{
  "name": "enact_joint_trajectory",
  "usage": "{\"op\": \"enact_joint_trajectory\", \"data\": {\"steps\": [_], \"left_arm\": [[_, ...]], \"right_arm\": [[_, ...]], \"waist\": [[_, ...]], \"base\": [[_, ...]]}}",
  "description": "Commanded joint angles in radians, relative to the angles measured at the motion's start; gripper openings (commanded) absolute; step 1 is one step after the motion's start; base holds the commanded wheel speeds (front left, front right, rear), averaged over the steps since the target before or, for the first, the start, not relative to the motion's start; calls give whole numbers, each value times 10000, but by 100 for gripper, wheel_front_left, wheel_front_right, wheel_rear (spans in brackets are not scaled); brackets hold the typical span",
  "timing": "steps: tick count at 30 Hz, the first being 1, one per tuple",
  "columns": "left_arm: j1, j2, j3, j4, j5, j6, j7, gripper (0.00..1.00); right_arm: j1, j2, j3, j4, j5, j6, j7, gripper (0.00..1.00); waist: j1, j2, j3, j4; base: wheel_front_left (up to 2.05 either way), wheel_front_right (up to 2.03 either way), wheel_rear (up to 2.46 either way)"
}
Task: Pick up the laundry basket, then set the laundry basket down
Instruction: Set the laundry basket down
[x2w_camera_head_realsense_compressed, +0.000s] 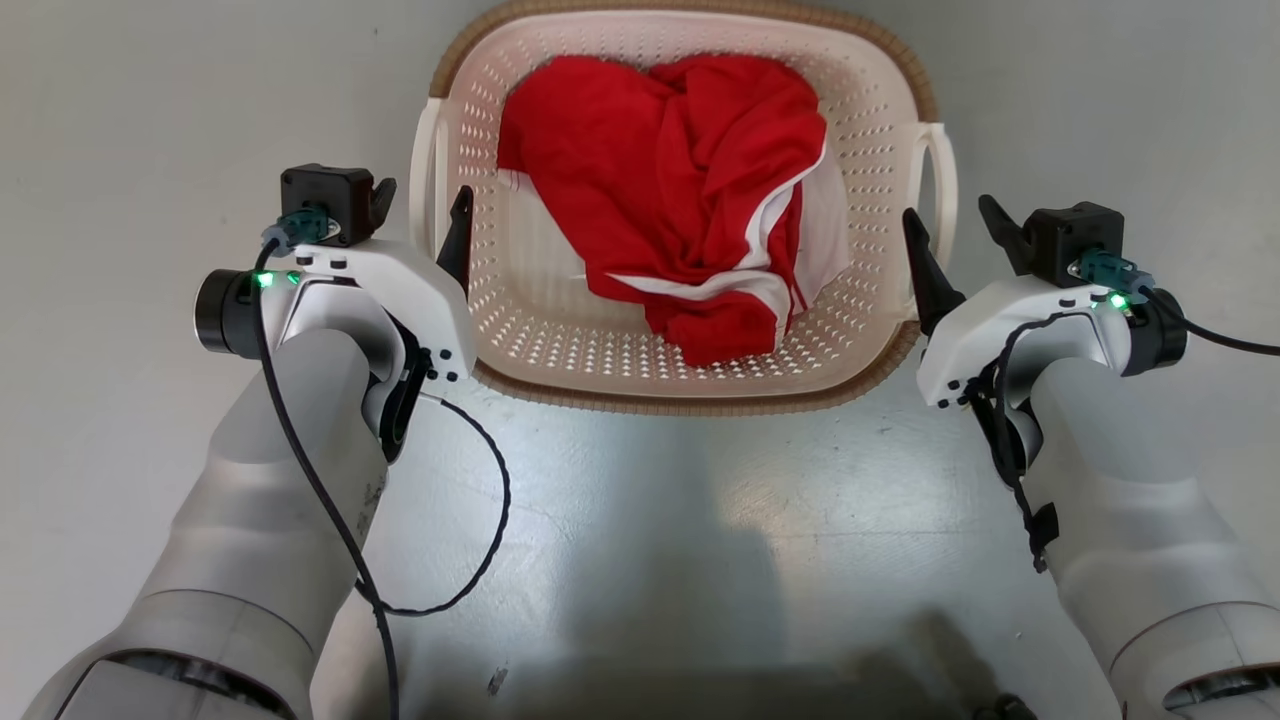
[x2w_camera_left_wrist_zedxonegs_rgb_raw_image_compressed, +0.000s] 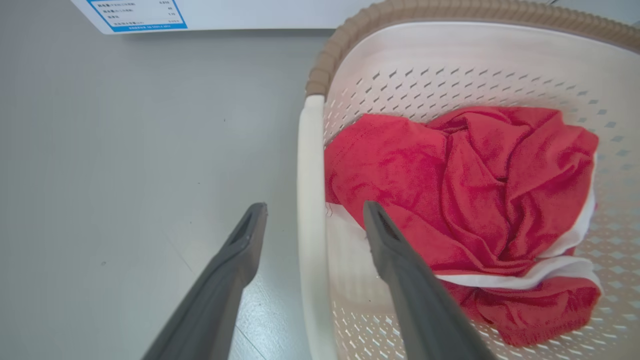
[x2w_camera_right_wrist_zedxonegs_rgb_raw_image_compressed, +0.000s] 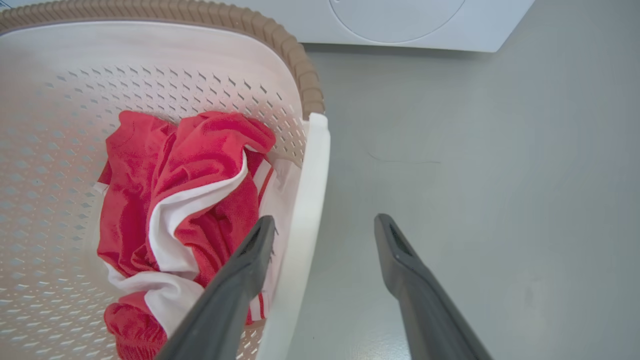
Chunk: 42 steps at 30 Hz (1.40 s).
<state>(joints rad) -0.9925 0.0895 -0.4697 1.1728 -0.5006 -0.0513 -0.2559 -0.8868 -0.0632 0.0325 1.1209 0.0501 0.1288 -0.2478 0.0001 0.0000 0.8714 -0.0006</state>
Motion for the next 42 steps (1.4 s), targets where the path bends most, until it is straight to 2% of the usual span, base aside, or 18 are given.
{"op": "enact_joint_trajectory", "data": {"steps": [1, 10, 17, 26, 33, 42], "left_arm": [[318, 280, 220, -60, 0, 38, -59, 100], [1002, 496, 747, -687, 6, 202, -59, 100], [2172, 628, 1526, -1543, 11, 337, -59, 100], [3930, 779, 2483, -3080, 453, 369, -59, 100], [5378, 685, 3266, -4093, 741, 317, -59, 100], [6846, 480, 4098, -5123, 1018, 333, -59, 100]], "right_arm": [[280, 130, 228, -39, 149, 19, -125, 100], [802, 130, 898, -898, 879, 19, -137, 100], [1656, 130, 1049, -1954, 1072, 19, -138, 100], [2759, 130, 762, -2739, 827, 19, -139, 100], [3858, 130, 454, -3116, 363, 19, -139, 100], [4764, 130, 275, -3457, 83, 19, -139, 100]], "waist": [[-1, 0, -97, -45], [-1, 0, -1041, -321], [-1, 0, -2435, -524], [-1, 0, -4271, -846], [-1, 0, -5790, -1026], [-1, 0, -7040, -1221]], "base": [[0, 0, 0], [0, 0, 0], [0, 0, 0], [0, 0, 0], [0, 0, 0], [0, 0, 0]]}}
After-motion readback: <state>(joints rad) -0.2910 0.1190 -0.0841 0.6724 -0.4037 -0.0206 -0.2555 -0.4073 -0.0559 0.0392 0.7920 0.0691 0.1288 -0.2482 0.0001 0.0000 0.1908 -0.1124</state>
